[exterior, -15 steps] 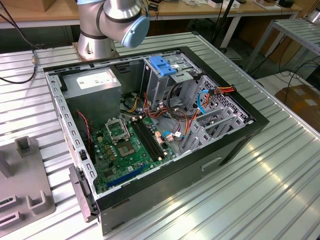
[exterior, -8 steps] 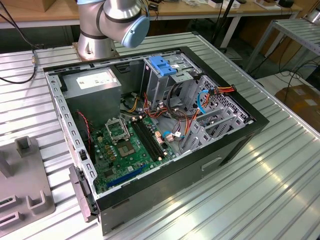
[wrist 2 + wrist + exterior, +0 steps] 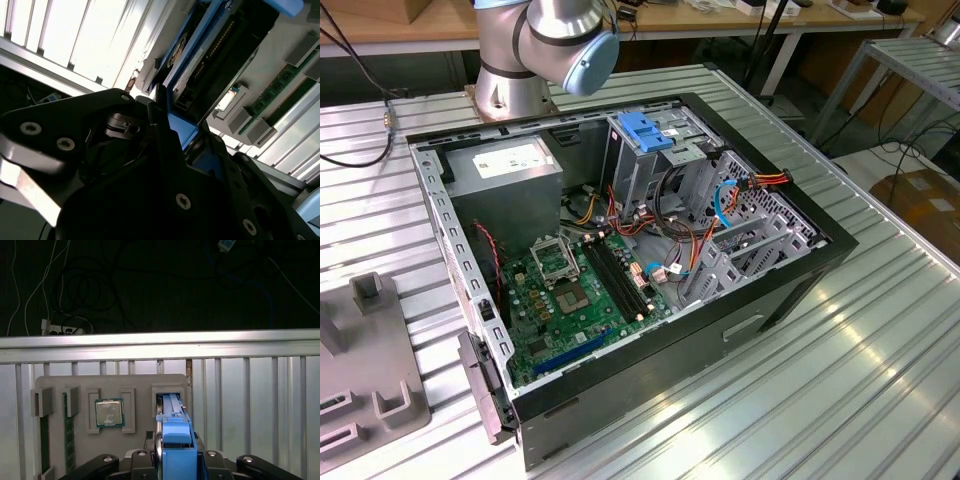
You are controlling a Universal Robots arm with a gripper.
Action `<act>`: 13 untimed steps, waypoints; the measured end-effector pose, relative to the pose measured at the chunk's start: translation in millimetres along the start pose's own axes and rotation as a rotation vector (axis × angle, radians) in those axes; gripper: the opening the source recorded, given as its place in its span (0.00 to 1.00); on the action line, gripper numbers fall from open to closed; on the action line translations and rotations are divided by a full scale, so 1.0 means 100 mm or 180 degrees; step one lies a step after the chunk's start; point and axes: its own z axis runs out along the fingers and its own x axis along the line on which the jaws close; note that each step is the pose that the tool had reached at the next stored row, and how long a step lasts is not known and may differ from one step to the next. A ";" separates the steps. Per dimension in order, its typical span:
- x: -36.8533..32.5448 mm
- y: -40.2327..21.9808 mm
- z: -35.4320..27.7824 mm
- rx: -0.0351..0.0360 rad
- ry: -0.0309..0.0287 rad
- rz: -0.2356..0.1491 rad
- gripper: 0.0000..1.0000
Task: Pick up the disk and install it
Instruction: 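Pick up the disk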
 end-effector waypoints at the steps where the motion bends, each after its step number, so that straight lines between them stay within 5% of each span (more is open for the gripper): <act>1: 0.000 0.000 -0.010 0.0000 0.0000 0.0000 0.37; 13: 0.004 -0.002 -0.136 -0.0001 0.0000 0.0000 0.37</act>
